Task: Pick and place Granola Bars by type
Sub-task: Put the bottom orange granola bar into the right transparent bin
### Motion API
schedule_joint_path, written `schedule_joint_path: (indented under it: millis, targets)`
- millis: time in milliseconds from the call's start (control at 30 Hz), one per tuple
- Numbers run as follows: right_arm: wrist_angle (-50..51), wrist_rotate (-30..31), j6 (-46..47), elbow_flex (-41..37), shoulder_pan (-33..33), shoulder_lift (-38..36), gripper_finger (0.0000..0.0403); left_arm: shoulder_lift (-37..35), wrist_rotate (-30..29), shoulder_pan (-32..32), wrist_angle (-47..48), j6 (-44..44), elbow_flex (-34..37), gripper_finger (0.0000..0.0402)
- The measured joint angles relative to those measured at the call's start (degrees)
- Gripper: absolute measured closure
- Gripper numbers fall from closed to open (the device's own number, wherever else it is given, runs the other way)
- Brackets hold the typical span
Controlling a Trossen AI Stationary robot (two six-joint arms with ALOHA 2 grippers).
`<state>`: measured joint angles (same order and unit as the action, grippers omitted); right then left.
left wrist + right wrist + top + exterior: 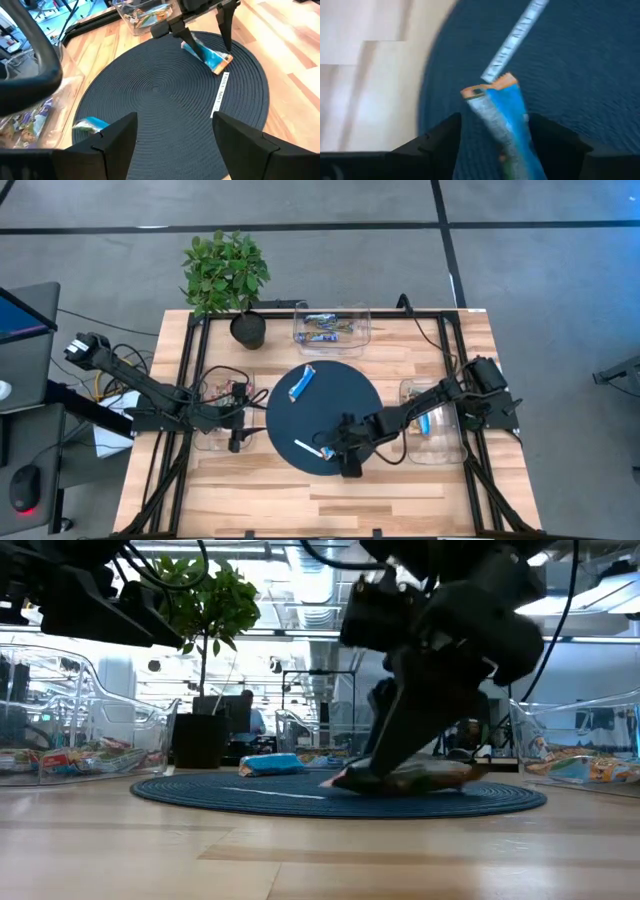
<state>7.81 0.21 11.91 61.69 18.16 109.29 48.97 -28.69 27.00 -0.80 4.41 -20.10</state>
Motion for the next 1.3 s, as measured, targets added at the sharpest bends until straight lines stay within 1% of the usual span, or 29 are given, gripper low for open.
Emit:
schedule_joint_path:
  millis: [67, 167, 233, 533, 633, 733, 867, 1000, 1100, 1133, 1200, 1300]
  targets:
    - [1.71, 1.4, 1.66, 0.11, -0.38, -0.02, 0.0181, -0.02, -0.13, 0.0, -0.02, 0.01, 0.0, 0.015]
    - [4.28, 5.13, 2.66, 0.06, -0.38, -0.5, 0.0194, 0.0, -0.15, 0.0, -0.02, 0.29, 0.0, 0.015]
    - [4.18, 6.4, 2.63, 0.14, -0.32, -0.76, 0.0207, 0.0, -0.15, 0.0, -0.02, 0.36, 0.0, 0.015]
    - [4.89, 7.71, 1.73, 0.09, -0.36, -0.71, 0.0297, 0.0, -0.18, 0.0, 0.04, 0.36, 0.0, 0.015]
    - [4.81, 9.27, 1.07, 0.09, -0.32, -0.71, 0.0323, 0.0, -0.21, 0.0, 0.07, 0.36, 0.0, 0.015]
    - [4.69, 10.24, -0.3, 0.09, -0.32, -0.74, 0.0337, 0.0, -0.21, 0.0, 0.07, 0.36, 0.0, 0.015]
    - [5.36, 11.0, -0.57, 0.9, -0.36, -1.41, 0.0342, 0.0, -0.21, 0.0, 0.21, 0.36, 0.0, 0.015]
    - [9.24, 14.36, -1.89, 3.85, 0.04, -2.82, 0.0343, 0.0, -0.2, 0.0, 0.41, 0.36, 0.0, 0.015]
    - [17.13, 18.03, -0.7, 6.4, 0.45, -5.21, 0.0343, 0.0, -0.2, 0.0, 0.5, 0.36, 0.02, 0.015]
    - [18.43, 19.19, 0.64, 7.53, 0.68, -5.83, 0.0343, 0.02, -0.22, 0.0, 0.73, 0.34, 0.02, 0.015]
    - [25.38, 22.71, 4.77, 8.67, 1.04, -8.05, 0.0343, 0.02, -0.22, 0.0, 0.94, 0.32, 0.02, 0.015]
    - [33.53, 27.97, 13.13, 10.32, 1.72, -11.17, 0.0343, 0.02, -0.19, 0.0, 1.43, -0.11, 0.04, 0.015]
